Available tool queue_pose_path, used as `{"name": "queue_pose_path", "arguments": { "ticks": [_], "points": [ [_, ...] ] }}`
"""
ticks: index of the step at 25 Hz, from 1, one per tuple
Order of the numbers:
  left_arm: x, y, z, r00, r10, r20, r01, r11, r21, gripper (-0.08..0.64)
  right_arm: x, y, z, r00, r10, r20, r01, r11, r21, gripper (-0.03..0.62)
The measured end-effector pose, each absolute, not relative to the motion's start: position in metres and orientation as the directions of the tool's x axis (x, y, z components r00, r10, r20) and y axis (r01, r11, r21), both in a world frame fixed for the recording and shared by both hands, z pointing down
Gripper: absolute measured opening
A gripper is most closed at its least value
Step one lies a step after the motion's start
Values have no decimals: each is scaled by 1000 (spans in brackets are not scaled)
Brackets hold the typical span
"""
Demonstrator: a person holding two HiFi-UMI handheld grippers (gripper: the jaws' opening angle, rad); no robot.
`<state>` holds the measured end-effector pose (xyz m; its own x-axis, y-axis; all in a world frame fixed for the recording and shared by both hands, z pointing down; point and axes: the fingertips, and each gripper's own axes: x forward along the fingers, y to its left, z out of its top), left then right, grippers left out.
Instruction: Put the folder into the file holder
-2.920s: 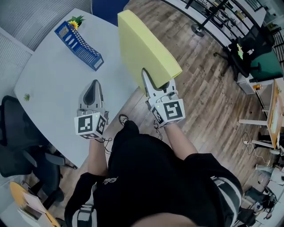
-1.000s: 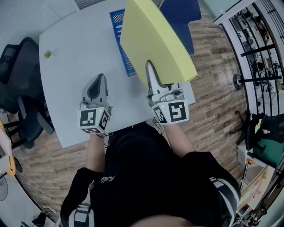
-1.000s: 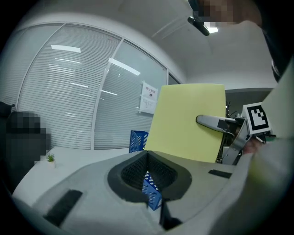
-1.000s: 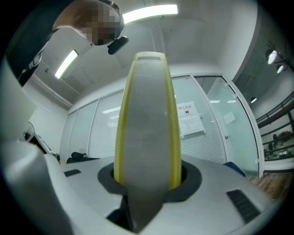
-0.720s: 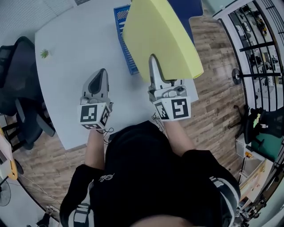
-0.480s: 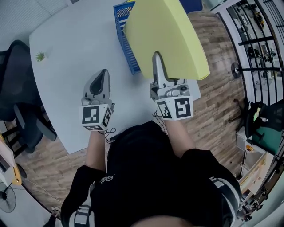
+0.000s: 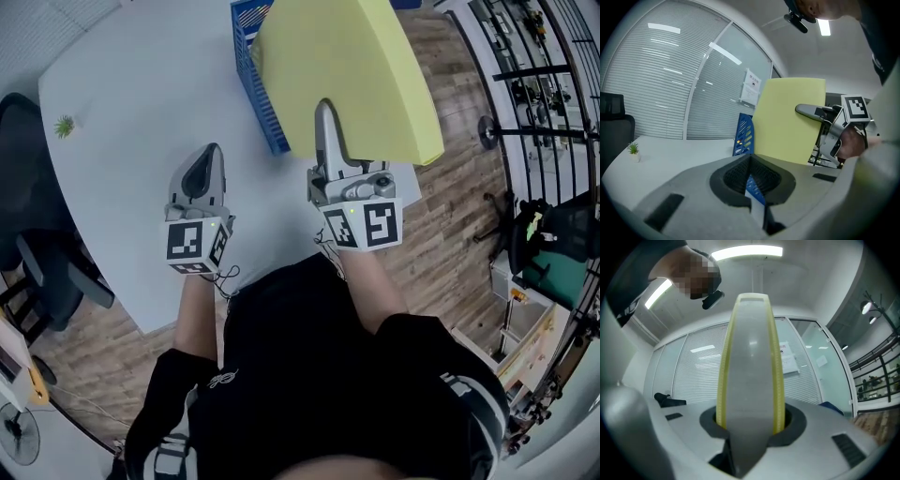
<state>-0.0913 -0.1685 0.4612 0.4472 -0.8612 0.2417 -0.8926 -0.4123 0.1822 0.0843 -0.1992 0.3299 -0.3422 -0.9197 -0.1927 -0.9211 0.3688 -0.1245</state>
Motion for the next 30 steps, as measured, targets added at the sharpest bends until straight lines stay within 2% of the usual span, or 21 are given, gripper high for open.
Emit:
{"name": "queue_pose_path", "arguments": {
  "ticks": [30],
  "points": [
    [-99,-181,488,442,-851,283,-894,-393,216,-3,62,-226,357,-354,-924,-142,-921,371,-118,157]
  ]
}}
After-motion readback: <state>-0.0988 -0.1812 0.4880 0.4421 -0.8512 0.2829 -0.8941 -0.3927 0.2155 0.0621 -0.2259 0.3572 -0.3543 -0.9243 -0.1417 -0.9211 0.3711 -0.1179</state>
